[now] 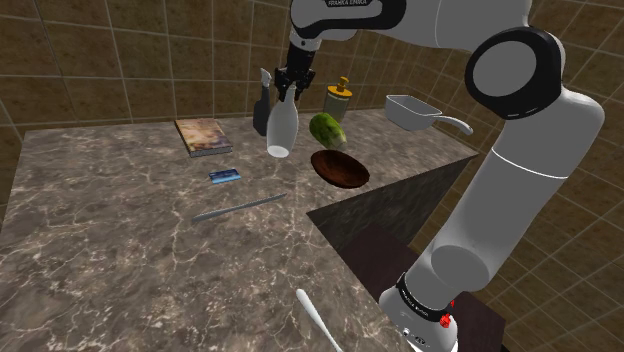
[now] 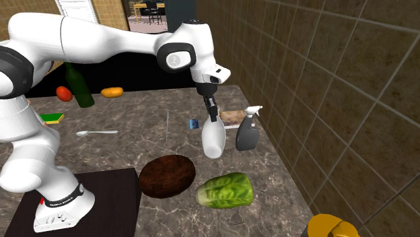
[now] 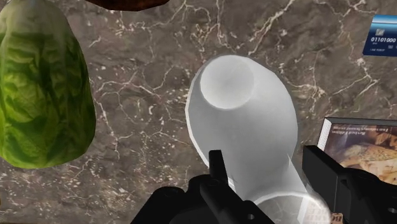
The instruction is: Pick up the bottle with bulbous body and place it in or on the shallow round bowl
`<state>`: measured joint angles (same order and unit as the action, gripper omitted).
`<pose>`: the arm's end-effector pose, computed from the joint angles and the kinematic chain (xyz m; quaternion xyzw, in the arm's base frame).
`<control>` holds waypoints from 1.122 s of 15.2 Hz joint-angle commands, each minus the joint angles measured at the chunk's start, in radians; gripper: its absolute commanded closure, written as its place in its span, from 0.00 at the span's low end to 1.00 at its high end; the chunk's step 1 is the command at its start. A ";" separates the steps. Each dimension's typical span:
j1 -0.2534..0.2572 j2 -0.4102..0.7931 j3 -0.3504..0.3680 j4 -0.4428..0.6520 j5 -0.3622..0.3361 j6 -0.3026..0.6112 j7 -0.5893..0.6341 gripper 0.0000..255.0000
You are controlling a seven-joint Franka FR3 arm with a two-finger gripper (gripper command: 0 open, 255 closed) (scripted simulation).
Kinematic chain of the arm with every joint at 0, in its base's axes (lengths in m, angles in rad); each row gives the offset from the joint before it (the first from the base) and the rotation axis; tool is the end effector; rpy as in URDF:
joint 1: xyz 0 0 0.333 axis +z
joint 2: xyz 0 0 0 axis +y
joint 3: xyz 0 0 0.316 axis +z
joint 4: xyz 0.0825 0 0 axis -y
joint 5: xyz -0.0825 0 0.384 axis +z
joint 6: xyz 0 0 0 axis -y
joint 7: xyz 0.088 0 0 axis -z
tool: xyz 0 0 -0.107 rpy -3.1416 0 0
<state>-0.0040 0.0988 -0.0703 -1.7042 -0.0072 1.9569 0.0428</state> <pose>0.6077 -0.0441 0.5391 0.9954 -0.0568 0.0769 0.0081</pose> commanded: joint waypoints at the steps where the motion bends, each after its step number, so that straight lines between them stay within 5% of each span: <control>1: 0.000 0.000 0.000 -0.001 0.000 0.000 0.000 1.00; 17: -0.001 0.027 -0.001 0.250 0.003 -0.224 -0.004 1.00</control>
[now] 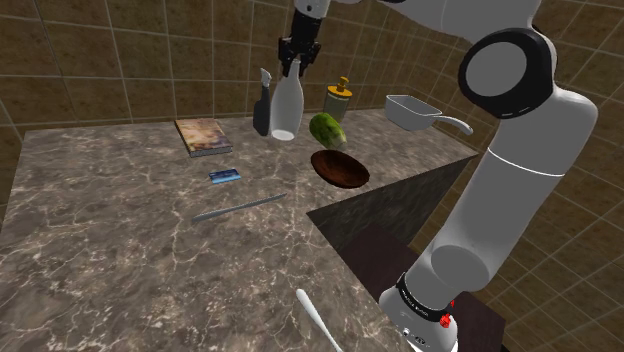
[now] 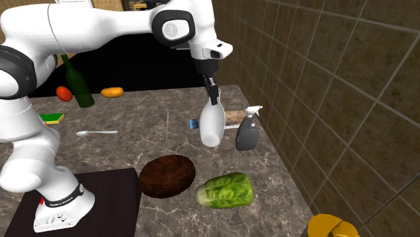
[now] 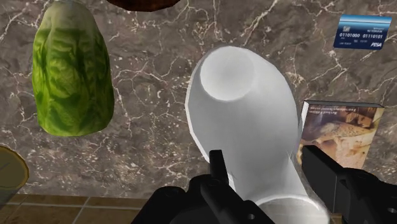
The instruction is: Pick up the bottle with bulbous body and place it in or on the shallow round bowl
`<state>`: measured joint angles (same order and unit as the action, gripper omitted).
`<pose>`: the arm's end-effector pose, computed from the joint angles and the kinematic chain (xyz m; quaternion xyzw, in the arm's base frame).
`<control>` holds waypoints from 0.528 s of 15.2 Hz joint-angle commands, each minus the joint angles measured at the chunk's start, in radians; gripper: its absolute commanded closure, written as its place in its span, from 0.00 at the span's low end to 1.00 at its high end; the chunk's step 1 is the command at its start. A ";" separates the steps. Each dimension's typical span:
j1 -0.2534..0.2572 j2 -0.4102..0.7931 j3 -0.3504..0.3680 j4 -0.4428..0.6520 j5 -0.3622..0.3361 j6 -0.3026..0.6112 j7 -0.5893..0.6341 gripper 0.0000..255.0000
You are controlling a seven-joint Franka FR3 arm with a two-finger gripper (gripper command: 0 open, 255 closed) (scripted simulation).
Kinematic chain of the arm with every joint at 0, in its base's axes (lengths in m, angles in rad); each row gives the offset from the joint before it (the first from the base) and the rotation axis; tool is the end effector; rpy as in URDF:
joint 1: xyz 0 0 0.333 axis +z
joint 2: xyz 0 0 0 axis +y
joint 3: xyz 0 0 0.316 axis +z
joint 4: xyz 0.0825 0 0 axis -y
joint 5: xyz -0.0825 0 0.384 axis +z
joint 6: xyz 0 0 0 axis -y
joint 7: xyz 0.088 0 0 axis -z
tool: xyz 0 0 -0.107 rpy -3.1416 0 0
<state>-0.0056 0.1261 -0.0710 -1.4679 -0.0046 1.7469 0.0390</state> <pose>0.6090 -0.0443 0.6175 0.9954 -0.0567 0.0764 0.0082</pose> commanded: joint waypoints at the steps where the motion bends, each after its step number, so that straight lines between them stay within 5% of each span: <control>1: 0.000 0.003 0.000 0.033 0.000 -0.029 0.000 1.00; 8: -0.006 -0.002 -0.004 0.120 0.002 -0.122 -0.010 1.00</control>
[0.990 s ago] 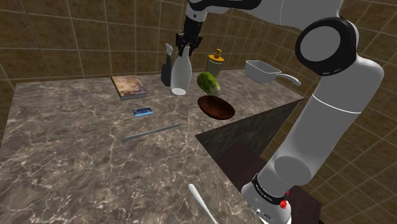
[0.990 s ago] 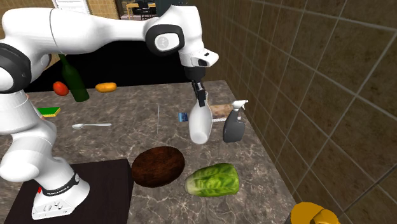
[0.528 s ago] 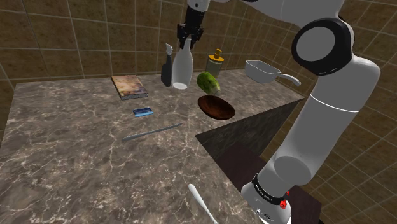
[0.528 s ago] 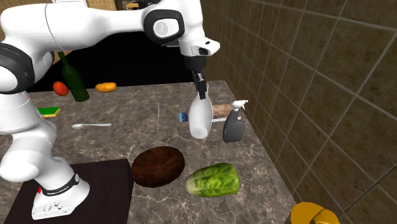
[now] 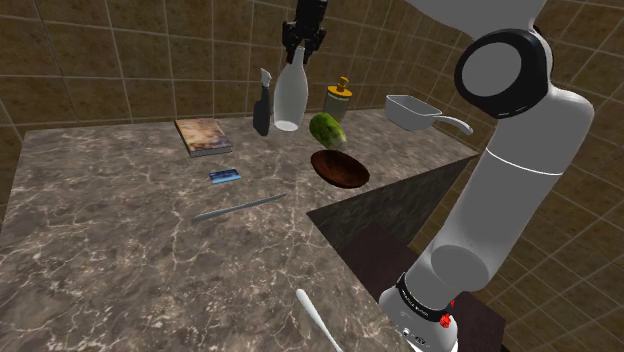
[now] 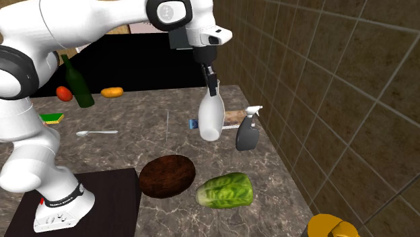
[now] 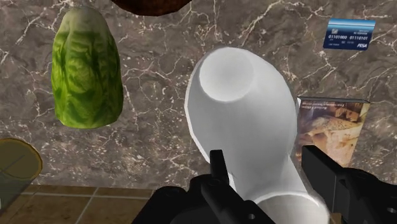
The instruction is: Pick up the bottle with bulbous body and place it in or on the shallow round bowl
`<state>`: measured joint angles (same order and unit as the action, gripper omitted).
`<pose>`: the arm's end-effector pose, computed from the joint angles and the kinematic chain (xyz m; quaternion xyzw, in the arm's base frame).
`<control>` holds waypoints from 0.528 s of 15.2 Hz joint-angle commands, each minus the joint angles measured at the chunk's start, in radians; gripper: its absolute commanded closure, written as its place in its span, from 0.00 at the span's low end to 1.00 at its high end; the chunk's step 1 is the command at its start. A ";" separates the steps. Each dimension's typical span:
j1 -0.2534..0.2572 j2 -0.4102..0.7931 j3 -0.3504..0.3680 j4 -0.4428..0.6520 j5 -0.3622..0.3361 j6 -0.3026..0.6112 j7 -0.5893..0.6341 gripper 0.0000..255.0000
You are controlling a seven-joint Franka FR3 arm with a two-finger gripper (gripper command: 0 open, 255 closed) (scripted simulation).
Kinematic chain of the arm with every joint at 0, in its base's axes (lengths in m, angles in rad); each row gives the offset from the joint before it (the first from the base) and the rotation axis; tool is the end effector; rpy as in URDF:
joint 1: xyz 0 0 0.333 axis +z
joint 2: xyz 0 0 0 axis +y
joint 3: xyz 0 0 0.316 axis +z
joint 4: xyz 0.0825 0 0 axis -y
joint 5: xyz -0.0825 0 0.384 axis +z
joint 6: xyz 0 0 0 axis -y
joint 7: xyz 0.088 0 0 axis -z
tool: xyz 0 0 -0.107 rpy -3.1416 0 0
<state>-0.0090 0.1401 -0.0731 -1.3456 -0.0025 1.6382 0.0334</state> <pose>0.6028 -0.0461 0.6570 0.9954 -0.0568 0.0762 0.0082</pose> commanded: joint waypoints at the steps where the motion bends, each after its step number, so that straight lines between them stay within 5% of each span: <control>1: -0.006 -0.051 -0.005 -0.035 -0.001 -0.015 -0.012 1.00; 8: -0.034 -0.271 -0.034 -0.205 -0.013 -0.064 -0.071 1.00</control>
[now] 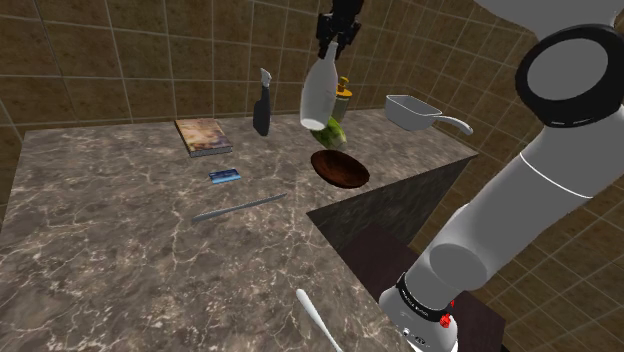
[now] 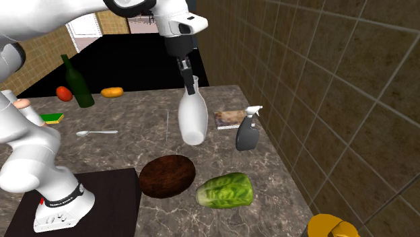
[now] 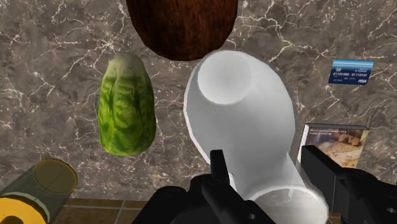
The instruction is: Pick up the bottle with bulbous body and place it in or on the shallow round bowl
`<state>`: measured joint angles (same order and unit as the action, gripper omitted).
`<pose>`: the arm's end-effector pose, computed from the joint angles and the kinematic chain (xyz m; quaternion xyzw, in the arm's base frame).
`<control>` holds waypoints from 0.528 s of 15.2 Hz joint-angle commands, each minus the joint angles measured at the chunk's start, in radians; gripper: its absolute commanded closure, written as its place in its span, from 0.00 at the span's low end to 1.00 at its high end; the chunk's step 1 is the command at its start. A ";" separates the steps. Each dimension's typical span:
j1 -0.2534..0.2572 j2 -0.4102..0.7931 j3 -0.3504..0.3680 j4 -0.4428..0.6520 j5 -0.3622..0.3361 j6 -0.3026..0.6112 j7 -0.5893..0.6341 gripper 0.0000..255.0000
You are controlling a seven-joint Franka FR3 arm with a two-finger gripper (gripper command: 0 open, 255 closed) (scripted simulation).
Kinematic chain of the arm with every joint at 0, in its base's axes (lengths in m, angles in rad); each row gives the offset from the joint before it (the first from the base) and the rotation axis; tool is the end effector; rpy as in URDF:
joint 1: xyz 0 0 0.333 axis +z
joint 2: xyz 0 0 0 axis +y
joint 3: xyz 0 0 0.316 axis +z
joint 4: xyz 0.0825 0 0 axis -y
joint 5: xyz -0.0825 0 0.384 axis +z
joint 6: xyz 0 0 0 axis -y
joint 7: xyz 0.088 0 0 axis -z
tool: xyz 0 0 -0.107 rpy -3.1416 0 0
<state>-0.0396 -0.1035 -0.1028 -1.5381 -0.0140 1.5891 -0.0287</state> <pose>0.5163 -0.0791 0.6972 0.9954 -0.0572 0.0765 0.0082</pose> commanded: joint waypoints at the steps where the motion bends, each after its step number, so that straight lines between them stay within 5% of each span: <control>1: -0.008 -0.055 -0.009 -0.029 -0.004 -0.026 -0.018 1.00; 8: -0.038 -0.231 -0.047 -0.106 -0.026 -0.122 -0.088 1.00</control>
<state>-0.0739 -0.3066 -0.1465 -1.6293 -0.0360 1.4801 -0.1081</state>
